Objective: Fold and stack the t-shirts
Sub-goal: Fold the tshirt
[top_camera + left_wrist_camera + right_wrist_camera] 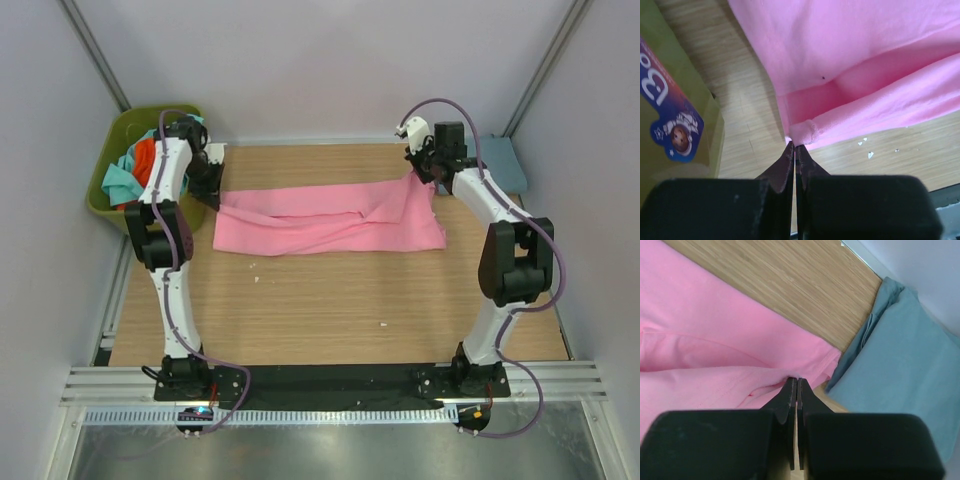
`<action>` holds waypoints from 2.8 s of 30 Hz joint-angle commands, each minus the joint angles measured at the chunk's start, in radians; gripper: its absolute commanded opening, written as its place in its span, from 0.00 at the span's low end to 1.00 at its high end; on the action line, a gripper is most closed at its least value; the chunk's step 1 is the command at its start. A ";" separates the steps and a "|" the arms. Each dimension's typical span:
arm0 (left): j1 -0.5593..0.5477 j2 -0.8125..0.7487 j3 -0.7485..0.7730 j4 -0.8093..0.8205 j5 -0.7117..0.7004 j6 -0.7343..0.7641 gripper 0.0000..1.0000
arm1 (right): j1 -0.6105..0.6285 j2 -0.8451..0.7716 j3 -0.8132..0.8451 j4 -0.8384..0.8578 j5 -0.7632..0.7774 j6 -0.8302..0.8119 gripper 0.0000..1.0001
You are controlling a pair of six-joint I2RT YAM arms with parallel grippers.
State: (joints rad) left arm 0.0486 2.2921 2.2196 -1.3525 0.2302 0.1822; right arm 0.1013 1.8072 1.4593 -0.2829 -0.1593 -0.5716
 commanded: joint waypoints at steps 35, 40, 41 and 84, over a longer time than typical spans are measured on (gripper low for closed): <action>-0.182 -0.092 0.037 0.148 -0.233 -0.018 0.35 | -0.006 0.155 0.171 0.165 0.148 0.055 0.53; -0.197 -0.120 -0.199 0.248 -0.163 -0.009 0.34 | -0.012 0.119 0.208 -0.016 0.066 0.186 0.56; -0.196 -0.117 -0.230 0.262 -0.163 -0.004 0.33 | -0.014 0.127 0.222 -0.071 -0.003 0.220 0.56; -0.196 -0.051 -0.455 0.389 -0.215 -0.072 0.30 | 0.003 0.346 0.318 -0.369 -0.361 0.254 0.04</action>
State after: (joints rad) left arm -0.1493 2.2444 1.8088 -0.9730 0.0238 0.1146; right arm 0.0963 2.1670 1.7184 -0.6804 -0.5011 -0.3157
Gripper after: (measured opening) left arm 0.299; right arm 0.069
